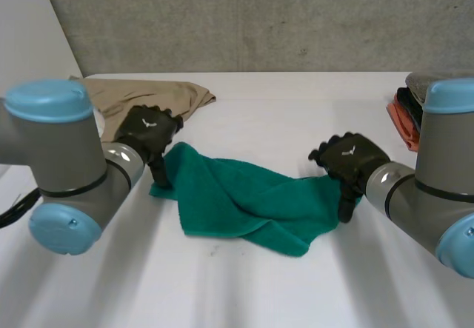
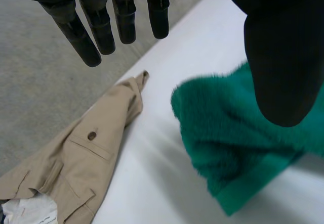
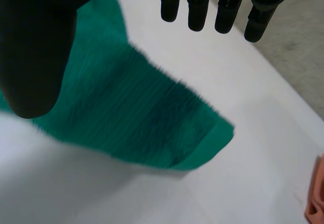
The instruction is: Fold the laundry.
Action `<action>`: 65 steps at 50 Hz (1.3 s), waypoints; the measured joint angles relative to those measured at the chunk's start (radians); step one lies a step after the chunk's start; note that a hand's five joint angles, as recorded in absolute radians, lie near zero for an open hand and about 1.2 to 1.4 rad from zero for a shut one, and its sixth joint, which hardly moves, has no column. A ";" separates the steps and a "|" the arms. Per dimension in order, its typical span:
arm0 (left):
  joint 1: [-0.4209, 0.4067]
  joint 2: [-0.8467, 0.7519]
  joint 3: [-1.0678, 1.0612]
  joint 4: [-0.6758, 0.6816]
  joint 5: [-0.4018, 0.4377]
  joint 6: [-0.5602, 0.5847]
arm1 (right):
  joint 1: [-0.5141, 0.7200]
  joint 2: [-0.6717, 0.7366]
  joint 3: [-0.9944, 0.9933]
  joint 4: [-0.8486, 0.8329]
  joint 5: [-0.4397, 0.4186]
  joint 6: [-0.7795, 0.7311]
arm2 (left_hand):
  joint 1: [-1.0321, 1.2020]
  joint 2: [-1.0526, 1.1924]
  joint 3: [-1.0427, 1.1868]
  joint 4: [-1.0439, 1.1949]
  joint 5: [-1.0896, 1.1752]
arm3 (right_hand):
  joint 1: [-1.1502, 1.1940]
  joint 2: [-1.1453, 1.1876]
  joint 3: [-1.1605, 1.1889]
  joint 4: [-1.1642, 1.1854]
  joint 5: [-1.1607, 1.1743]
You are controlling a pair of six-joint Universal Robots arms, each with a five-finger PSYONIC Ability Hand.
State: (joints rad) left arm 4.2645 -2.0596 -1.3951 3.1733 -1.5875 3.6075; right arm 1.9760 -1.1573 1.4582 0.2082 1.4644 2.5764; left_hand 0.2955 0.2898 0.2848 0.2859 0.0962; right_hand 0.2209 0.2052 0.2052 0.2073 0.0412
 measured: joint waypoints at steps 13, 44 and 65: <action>0.011 -0.281 0.239 -0.058 0.090 0.155 | -0.023 0.149 -0.009 -0.228 -0.055 -0.080 | 0.796 0.754 0.753 0.744 0.749 | 0.912 0.955 0.944 0.946 0.923; -0.065 0.058 -0.036 0.061 -0.039 0.019 | -0.179 -0.037 0.008 -0.152 -0.195 0.113 | 0.856 0.875 0.881 0.883 0.869 | 0.912 0.969 0.980 0.985 0.950; 0.025 0.058 0.106 -0.163 -0.015 0.014 | -0.169 0.004 0.014 -0.128 -0.164 -0.071 | -0.029 -0.028 -0.023 -0.032 -0.023 | 0.041 0.043 0.044 0.051 0.010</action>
State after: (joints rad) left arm 4.2891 -2.0018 -1.2887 3.0104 -1.6025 3.6213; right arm 1.8068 -1.1533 1.4726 0.0797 1.3000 2.5052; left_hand 0.2661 0.2613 0.2618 0.2536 0.0733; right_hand 0.2619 0.2478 0.2487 0.2583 0.0512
